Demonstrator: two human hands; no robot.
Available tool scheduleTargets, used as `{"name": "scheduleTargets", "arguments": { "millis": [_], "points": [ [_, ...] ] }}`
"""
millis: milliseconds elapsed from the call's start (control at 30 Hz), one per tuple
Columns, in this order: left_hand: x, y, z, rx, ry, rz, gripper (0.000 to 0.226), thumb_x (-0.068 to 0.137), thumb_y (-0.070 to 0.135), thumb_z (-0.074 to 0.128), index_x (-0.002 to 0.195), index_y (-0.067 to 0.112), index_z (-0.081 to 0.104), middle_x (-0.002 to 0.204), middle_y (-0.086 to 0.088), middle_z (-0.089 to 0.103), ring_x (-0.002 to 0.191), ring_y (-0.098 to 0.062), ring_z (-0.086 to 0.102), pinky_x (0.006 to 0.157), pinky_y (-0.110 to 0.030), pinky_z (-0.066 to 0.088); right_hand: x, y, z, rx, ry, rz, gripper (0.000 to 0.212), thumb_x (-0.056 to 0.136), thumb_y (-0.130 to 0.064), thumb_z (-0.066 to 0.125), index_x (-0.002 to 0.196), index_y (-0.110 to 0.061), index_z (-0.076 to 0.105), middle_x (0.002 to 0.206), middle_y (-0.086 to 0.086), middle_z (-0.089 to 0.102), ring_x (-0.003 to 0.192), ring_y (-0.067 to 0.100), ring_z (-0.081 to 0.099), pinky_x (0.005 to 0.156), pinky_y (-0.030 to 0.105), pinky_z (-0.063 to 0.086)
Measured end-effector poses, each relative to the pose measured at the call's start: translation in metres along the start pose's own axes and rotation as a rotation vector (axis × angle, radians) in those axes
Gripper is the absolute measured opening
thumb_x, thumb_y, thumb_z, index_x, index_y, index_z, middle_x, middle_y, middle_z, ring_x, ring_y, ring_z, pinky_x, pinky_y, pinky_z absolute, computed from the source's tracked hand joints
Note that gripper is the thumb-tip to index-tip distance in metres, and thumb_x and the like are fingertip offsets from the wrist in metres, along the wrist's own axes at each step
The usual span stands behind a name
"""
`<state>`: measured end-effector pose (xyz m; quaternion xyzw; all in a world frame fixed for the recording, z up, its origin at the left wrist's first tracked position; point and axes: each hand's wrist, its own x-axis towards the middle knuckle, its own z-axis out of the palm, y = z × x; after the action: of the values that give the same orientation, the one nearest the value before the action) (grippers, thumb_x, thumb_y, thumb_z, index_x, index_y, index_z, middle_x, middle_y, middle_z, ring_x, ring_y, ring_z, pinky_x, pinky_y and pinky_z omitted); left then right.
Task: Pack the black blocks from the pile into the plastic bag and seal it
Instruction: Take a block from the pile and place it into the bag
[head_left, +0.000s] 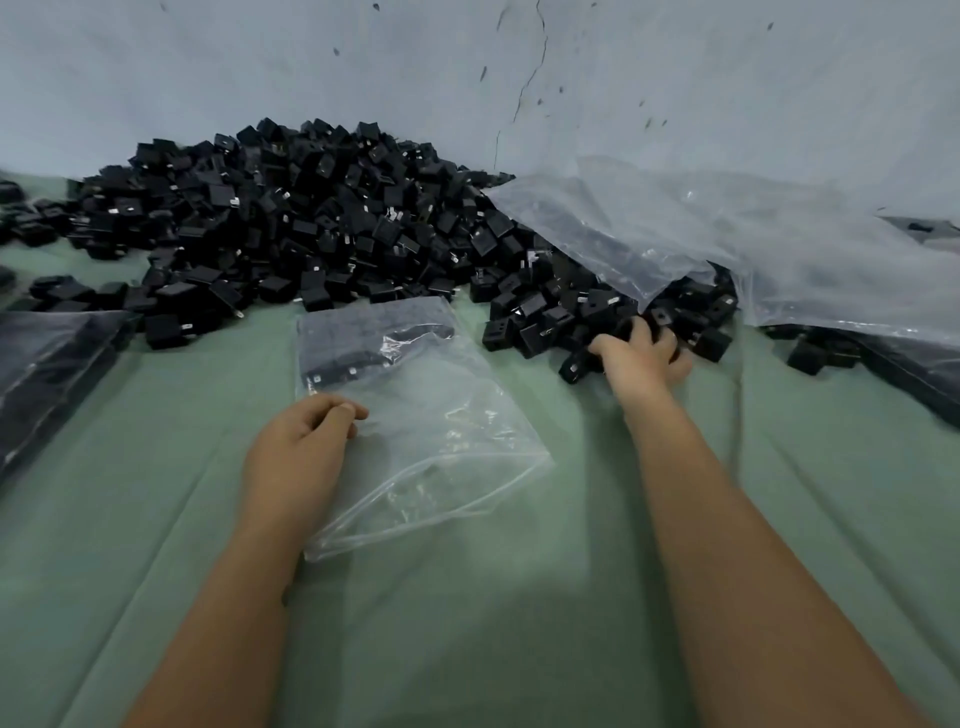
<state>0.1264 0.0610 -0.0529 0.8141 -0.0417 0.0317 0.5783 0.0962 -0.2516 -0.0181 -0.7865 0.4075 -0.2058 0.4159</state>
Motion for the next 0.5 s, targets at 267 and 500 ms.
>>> {"name": "scheduleTargets", "arguments": {
  "millis": [267,500],
  "points": [
    [-0.003,0.006,-0.002,0.001,-0.01,-0.02,0.024,0.075,0.045,0.046,0.076,0.045,0.071,0.069,0.023,0.065,0.071,-0.007,0.059,0.065,-0.029,0.041,-0.052,0.009,0.016,0.164,0.09,-0.202,0.055,0.085,-0.023,0.056,0.139,-0.028,0.047,0.15,-0.004,0.03,0.138,0.014,0.024,0.105,0.031,0.03],
    [-0.007,0.008,-0.004,-0.03,0.002,-0.015,0.023,0.085,0.034,0.051,0.075,0.042,0.071,0.067,0.021,0.065,0.057,0.005,0.052,0.06,-0.028,0.038,-0.073,0.016,0.007,0.195,0.151,-0.156,0.043,0.082,-0.007,0.05,0.119,-0.028,0.06,0.112,-0.009,0.043,0.117,0.019,0.046,0.092,0.036,0.045]
  ]
}}
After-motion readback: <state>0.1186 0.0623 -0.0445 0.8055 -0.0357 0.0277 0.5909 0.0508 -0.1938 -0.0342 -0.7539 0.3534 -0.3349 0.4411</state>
